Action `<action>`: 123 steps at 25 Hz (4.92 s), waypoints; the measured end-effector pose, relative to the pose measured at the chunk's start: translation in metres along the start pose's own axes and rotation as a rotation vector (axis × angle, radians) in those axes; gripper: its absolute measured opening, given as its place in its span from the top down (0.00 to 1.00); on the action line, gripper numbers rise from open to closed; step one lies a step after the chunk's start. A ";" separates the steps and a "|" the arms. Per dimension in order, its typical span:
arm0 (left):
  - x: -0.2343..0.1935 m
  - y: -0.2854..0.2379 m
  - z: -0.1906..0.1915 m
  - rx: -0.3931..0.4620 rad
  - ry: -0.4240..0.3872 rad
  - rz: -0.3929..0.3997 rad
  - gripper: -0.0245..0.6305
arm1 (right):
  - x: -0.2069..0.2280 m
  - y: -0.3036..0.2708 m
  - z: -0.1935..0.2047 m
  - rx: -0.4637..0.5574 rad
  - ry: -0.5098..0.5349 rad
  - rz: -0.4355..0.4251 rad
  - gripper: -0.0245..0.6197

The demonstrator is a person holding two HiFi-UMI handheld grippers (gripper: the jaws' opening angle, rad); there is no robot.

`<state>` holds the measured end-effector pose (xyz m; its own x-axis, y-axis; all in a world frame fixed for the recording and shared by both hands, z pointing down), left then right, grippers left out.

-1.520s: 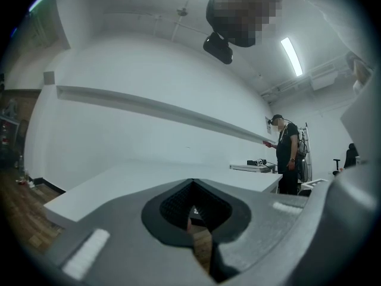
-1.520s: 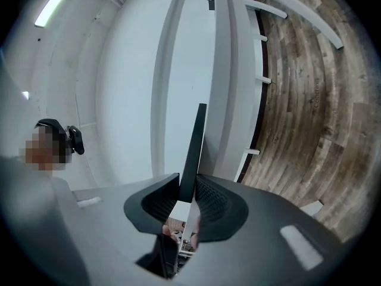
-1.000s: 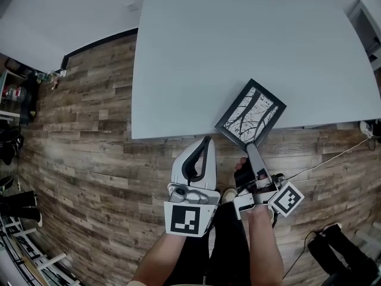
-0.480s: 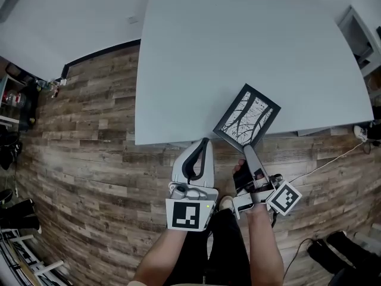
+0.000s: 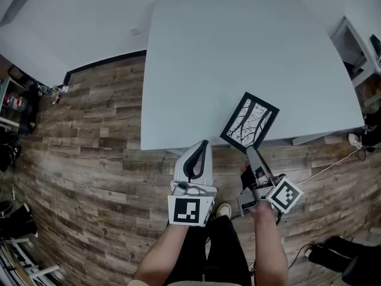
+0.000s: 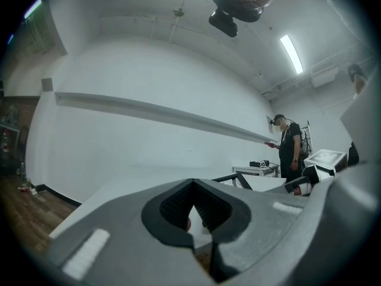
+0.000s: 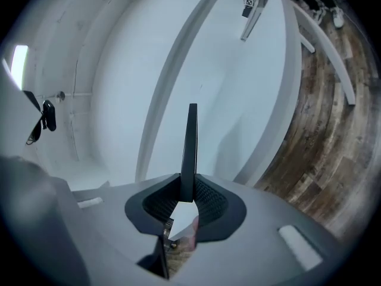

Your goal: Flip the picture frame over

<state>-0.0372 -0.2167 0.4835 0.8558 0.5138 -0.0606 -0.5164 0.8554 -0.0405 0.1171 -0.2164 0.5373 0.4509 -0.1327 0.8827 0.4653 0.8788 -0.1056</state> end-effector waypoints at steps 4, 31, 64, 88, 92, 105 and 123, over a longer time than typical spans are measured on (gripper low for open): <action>0.001 0.001 -0.010 0.030 0.012 -0.006 0.96 | -0.009 0.006 -0.011 0.003 0.056 0.033 0.81; 0.008 0.010 -0.046 0.081 0.041 -0.007 0.96 | -0.046 0.003 -0.042 -0.085 1.203 0.520 0.81; -0.014 0.016 -0.038 0.054 0.039 -0.043 0.96 | 0.016 -0.024 0.021 -0.394 2.294 0.765 0.81; -0.011 0.016 -0.031 0.033 0.036 -0.036 0.96 | 0.042 -0.027 0.042 -0.511 2.399 0.774 0.78; -0.013 0.018 -0.031 0.036 0.030 -0.042 0.96 | 0.043 -0.027 0.043 -0.515 2.407 0.766 0.77; -0.011 0.018 -0.039 0.046 0.025 -0.029 0.96 | 0.053 -0.018 0.055 -0.606 2.231 0.682 0.50; -0.016 -0.002 -0.105 0.094 -0.023 0.001 0.96 | -0.056 -0.010 -0.025 -0.274 1.456 0.584 0.50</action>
<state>-0.0527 -0.2339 0.3800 0.8562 0.5153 -0.0371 -0.5132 0.8566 0.0531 0.1064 -0.2287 0.4777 0.8450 -0.2685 -0.4625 0.0192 0.8795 -0.4754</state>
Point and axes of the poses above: the fingertips, and each gripper's own axes: y backward along the fingers, x to its right, z out of its underside, the point moved 3 cm from there along y, backward along the fingers, and after that the axes turned 6 degrees about z, right-handed, at the moved point
